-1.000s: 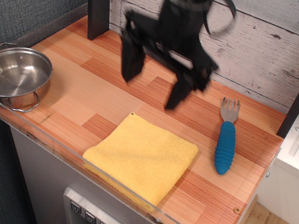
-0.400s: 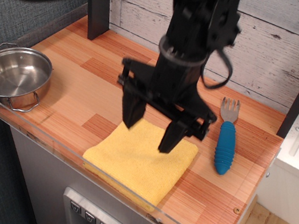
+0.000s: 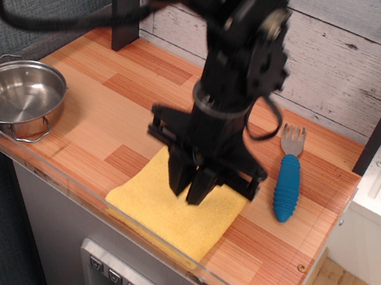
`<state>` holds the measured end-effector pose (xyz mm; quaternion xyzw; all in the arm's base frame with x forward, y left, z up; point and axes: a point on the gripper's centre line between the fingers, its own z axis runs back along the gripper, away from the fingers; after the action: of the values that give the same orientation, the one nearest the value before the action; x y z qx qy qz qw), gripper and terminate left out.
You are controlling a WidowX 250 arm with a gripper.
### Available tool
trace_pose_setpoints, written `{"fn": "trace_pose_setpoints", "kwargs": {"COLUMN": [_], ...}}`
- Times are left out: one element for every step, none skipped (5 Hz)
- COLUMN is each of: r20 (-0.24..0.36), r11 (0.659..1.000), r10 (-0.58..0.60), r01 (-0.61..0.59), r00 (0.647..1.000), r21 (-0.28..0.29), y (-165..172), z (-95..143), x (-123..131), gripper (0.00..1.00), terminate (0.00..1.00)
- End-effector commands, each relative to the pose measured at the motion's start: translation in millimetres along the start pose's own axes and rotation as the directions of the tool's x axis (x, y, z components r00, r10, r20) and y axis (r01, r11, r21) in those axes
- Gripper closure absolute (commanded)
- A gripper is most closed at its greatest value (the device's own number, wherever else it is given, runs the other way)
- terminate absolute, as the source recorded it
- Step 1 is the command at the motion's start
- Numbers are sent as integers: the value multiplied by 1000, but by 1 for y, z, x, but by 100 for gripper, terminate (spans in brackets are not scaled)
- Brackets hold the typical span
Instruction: Move yellow cloth to left upper corner of table.
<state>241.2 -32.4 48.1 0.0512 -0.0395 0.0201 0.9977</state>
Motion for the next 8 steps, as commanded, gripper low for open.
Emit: {"fn": "trace_pose_setpoints", "kwargs": {"r20": [86, 101, 102, 76, 101, 117, 130, 140], "r11": [998, 995, 990, 977, 936, 870, 799, 733], "r10": [55, 88, 135, 209, 351, 488, 598, 677], "r01": [-54, -84, -130, -205, -350, -492, -602, -678], "r00": [995, 991, 986, 975, 931, 865, 791, 723], "r21": [-20, -45, -54, -64, -29, 7, -14, -45], "y": [2, 4, 7, 13, 24, 35, 46, 61], "z": [-18, -29, -36, -39, -40, -36, -35, -36], "x": [8, 12, 17, 20, 26, 35, 43, 55], "gripper": [100, 100, 100, 100, 100, 100, 100, 100], "terminate": [0, 0, 0, 0, 0, 0, 0, 0]}}
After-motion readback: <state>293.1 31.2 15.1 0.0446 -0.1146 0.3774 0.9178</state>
